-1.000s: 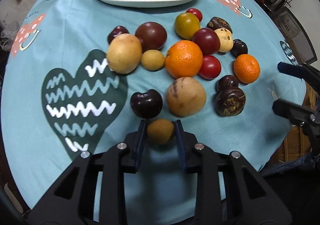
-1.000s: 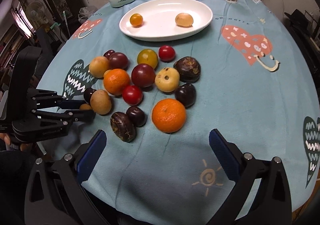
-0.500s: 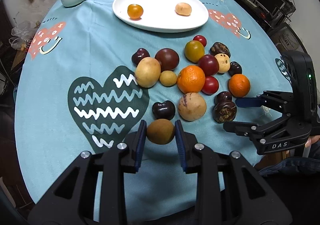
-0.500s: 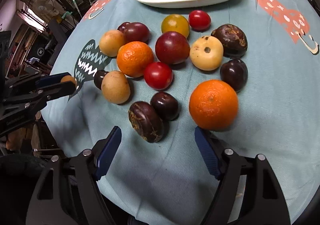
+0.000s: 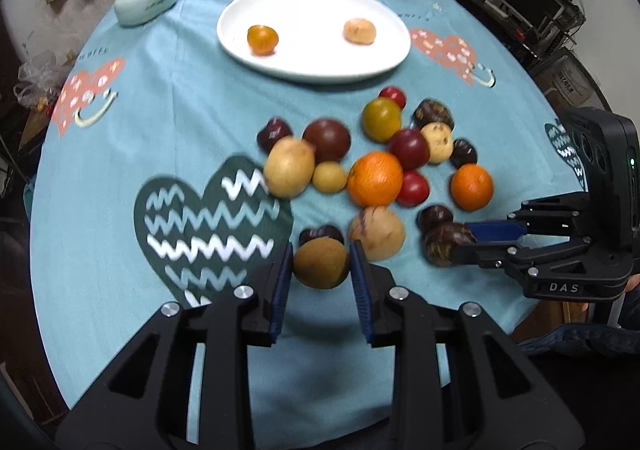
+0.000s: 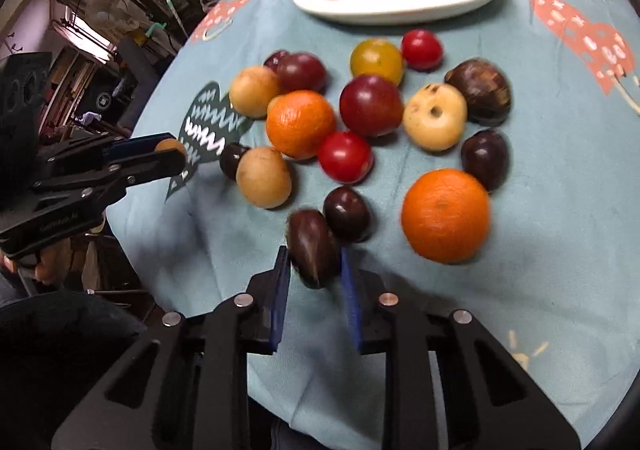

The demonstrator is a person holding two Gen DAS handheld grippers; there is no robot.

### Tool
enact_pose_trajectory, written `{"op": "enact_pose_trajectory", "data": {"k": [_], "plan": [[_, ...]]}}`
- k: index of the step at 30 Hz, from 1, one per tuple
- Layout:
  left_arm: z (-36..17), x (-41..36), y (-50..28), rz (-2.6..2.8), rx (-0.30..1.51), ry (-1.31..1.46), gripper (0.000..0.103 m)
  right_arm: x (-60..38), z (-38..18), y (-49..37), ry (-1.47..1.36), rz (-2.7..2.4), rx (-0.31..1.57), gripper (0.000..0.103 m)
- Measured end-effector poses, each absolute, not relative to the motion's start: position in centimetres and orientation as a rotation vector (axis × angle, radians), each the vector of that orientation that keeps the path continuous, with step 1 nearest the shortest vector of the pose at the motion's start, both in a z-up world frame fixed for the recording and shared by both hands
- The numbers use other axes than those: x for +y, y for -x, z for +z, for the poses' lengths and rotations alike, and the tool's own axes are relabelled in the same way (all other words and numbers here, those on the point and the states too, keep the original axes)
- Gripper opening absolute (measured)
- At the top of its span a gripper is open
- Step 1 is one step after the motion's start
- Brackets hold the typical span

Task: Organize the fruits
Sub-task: 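Grasp a dark brown round fruit with the right tool while the left tool carries the kiwi to the plate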

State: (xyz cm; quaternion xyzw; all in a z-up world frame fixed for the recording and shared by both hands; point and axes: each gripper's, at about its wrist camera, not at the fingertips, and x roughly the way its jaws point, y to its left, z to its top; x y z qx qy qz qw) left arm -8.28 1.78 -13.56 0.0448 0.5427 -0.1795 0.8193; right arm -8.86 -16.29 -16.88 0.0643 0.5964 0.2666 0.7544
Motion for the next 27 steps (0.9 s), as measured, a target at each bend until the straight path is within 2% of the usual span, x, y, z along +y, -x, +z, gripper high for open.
{"op": "enact_pose_trajectory", "data": {"k": [8,10,18,23,25,27], "plan": [[-11.3,-0.3,5.6,-0.443,1.098,-0.103,0.029,-17.4,-15.5,8.1,-0.153,0.58,1.288,0.025],[-10.8,-0.6,4.5,-0.455,1.084,-0.101,0.029,-17.7,-14.5,7.1,-0.176,0.587,1.264,0.02],[-9.7,-2.6,-5.3,-0.438,1.053,-0.049,0.029,-18.4,-10.1,-2.6,-0.217,0.525,1.071,0.019],[-10.7,-3.7,-9.9,-0.405,1.078,-0.027,0.029,-18.4,-11.2,-7.8,-0.148,0.439,1.114,0.019],[-10.4,-3.5,-10.1,-0.416,1.056,-0.036,0.029,-18.9,-11.0,-7.2,-0.157,0.478,1.143,0.021],[-10.0,-3.0,-10.0,-0.422,1.042,-0.029,0.029,-19.1,-10.7,-4.9,-0.088,0.53,1.144,0.029]]}}
